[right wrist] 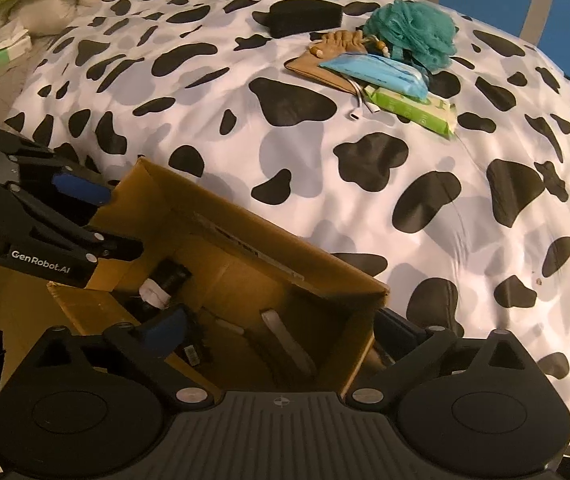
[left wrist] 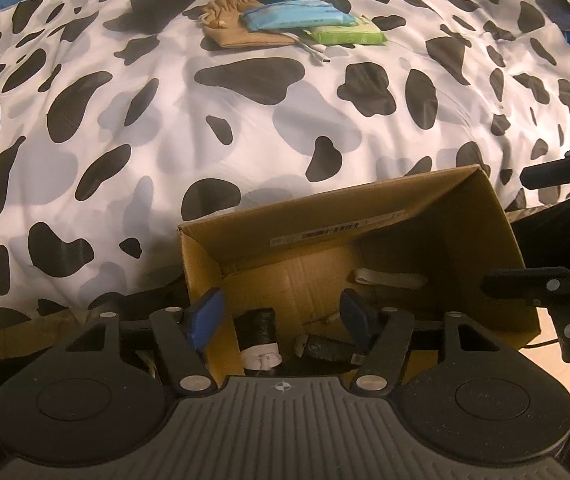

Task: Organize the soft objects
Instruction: 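Open both tools to release the roll and cable inside the box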

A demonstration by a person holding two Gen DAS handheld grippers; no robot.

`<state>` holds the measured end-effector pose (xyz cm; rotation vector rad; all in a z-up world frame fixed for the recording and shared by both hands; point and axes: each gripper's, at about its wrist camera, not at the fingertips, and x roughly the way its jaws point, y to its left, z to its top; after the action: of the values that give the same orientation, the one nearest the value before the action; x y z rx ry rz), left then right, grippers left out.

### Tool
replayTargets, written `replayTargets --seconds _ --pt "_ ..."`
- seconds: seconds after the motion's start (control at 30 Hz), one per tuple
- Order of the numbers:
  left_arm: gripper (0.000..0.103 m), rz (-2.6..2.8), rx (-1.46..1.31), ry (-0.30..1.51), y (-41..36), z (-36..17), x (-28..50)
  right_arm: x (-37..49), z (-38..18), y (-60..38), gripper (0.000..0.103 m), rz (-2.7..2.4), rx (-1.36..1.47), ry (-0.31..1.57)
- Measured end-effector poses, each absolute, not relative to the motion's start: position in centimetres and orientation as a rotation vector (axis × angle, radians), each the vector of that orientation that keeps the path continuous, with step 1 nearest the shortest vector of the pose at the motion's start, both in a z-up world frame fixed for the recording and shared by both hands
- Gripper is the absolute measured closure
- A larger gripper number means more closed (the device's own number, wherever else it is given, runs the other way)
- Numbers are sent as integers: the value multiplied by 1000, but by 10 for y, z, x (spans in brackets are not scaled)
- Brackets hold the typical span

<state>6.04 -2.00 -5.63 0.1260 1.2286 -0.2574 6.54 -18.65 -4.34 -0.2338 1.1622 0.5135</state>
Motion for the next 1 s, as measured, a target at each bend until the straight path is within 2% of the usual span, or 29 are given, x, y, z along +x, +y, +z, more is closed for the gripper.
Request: replayTargets --seconds 1.0 --pt "40 -256 82 1179 -24 -46 72 84 -32 -206 3 367 -127 1097"
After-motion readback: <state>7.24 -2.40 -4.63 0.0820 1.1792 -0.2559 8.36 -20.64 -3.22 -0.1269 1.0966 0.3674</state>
